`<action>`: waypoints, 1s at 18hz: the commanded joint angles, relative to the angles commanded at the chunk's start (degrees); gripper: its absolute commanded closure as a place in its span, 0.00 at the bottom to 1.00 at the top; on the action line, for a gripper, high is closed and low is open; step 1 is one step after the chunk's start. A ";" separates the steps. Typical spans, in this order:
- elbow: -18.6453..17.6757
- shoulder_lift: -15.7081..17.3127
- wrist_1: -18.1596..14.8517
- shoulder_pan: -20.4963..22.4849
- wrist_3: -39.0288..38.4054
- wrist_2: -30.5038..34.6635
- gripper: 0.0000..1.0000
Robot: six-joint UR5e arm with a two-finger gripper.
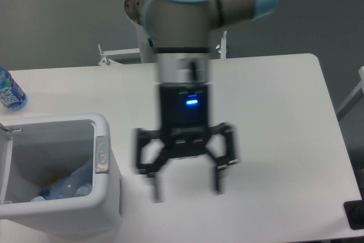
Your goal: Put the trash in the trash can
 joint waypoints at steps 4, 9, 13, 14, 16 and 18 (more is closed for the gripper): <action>-8.35 3.51 -0.17 2.55 8.27 5.47 0.00; -14.78 7.99 -3.59 8.44 23.02 6.53 0.00; -16.19 10.55 -10.96 12.31 36.29 7.15 0.00; -16.19 11.34 -13.16 12.75 39.63 7.32 0.00; -16.10 12.83 -17.29 15.20 47.71 10.30 0.00; -16.10 14.59 -20.29 16.53 55.88 12.24 0.00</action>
